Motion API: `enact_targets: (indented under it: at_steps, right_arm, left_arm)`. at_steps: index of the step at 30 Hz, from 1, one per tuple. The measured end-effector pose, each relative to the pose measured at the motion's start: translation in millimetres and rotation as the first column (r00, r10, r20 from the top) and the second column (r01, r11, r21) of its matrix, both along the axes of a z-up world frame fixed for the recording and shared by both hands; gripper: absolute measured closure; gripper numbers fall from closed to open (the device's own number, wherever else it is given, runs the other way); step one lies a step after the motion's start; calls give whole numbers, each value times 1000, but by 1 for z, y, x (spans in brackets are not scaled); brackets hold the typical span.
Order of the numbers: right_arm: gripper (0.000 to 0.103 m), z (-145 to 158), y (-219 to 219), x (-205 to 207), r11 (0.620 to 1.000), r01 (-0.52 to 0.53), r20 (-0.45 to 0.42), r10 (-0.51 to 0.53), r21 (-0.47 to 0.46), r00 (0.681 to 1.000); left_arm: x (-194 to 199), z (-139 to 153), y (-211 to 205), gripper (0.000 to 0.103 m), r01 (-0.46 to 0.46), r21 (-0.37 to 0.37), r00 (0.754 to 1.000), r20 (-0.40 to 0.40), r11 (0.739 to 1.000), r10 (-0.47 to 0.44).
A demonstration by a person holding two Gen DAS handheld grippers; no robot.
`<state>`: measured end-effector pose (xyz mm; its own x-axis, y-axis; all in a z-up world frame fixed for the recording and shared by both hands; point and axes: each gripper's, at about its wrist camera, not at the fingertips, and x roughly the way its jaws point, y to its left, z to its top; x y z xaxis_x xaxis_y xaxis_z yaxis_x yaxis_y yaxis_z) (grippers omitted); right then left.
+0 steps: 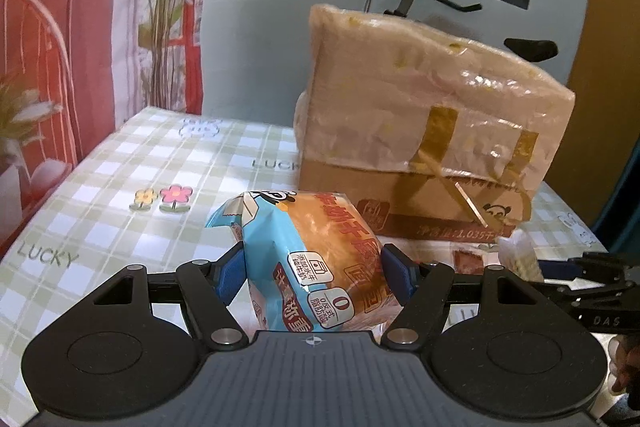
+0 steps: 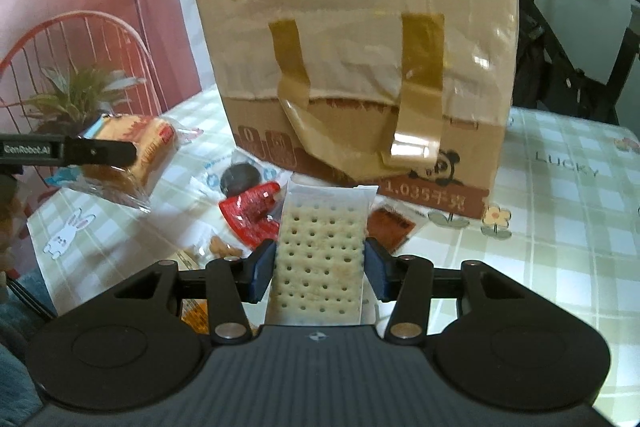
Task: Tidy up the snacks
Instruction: 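Carry both held packets over the box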
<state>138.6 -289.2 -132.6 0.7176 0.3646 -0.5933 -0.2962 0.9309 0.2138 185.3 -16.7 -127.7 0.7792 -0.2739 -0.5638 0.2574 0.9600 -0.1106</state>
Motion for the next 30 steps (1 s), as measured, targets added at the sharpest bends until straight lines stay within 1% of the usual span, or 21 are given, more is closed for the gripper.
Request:
enact_targets:
  at_steps: [4, 10, 16, 19, 21, 24, 27, 30]
  right_arm:
    - [53, 16, 0, -2, 1000, -8, 53, 7, 14, 999]
    - [53, 54, -3, 1, 999, -24, 160, 19, 28, 987]
    - [53, 98, -6, 11, 998, -49, 272, 38, 34, 961]
    - [53, 121, -10, 21, 998, -56, 321, 41, 40, 946]
    - [53, 136, -13, 33, 998, -56, 347, 39, 39, 937]
    - [53, 152, -20, 56, 998, -49, 364, 30, 42, 931]
    - [53, 160, -26, 89, 1000, -25, 355, 19, 11, 935]
    - [53, 162, -34, 118, 1000, 4, 335, -3, -4, 942]
  left_arm:
    - [1, 15, -2, 30, 24, 4, 998, 50, 1000, -24]
    - [5, 46, -6, 30, 55, -11, 990, 131, 998, -53]
    - [19, 89, -15, 30, 98, -23, 967, 237, 995, -90]
    - [34, 109, -25, 30, 122, -32, 957, 270, 992, -109]
    - [48, 119, -32, 30, 133, -38, 954, 275, 990, -118]
    - [71, 130, -46, 30, 140, -26, 946, 299, 990, -126]
    - [98, 134, -57, 30, 149, -50, 949, 288, 988, -128]
    - [120, 136, -72, 30, 146, -34, 950, 283, 989, -131]
